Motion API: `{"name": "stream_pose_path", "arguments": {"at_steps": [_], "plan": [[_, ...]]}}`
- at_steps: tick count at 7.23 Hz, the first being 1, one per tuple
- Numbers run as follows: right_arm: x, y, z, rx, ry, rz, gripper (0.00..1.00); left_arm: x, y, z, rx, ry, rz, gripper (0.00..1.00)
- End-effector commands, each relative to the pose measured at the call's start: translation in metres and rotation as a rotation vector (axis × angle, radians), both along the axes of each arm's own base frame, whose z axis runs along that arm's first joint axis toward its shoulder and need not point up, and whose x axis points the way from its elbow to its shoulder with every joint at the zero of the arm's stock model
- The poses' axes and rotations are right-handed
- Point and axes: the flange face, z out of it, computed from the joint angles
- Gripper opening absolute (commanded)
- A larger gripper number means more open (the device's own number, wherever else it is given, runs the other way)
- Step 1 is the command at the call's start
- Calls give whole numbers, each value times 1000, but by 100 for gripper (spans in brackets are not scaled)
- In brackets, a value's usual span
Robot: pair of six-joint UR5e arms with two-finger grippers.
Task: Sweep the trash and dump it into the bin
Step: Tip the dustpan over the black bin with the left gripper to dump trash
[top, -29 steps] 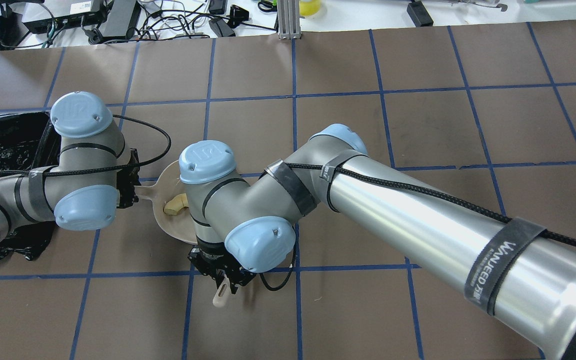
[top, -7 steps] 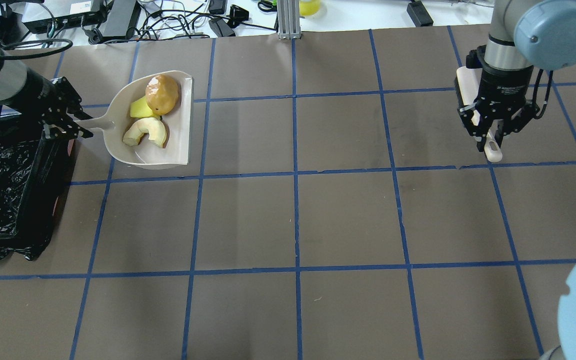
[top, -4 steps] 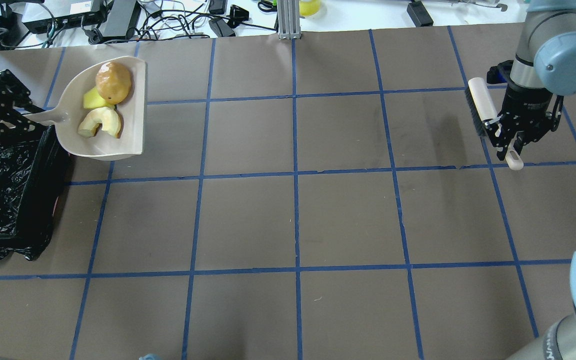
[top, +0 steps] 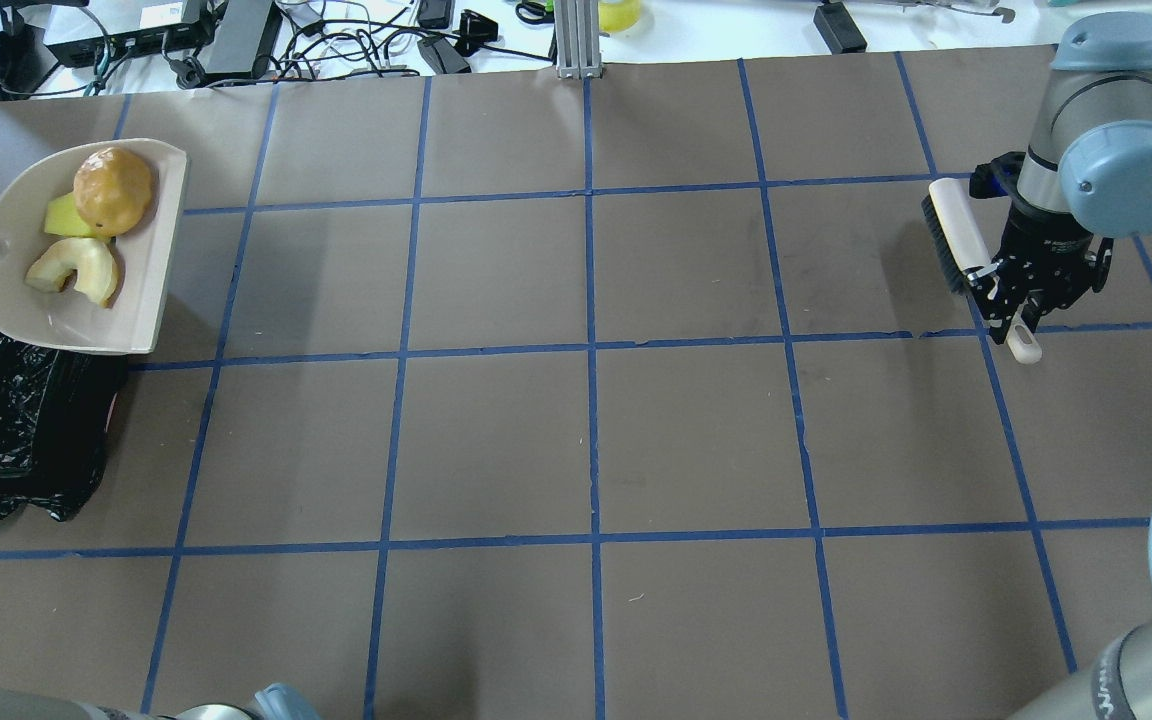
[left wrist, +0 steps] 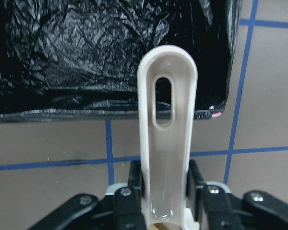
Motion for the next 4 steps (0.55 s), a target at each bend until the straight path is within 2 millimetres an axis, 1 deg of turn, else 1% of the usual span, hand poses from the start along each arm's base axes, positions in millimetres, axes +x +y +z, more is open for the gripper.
{"name": "stream_pose_path", "arguments": {"at_steps": [1, 2, 3, 4], "plan": [[-1, 0, -4, -13, 5, -1, 0, 47, 18, -2, 23, -92, -81, 0], [-1, 0, -4, -14, 3, -1, 0, 69, 23, -7, 22, -112, -99, 0], [-1, 0, -6, -9, 1, 0, 0, 94, 30, -8, 18, -132, -111, 0], [-1, 0, -7, -8, 1, -1, 0, 110, 34, -8, 19, -141, -121, 0]]}}
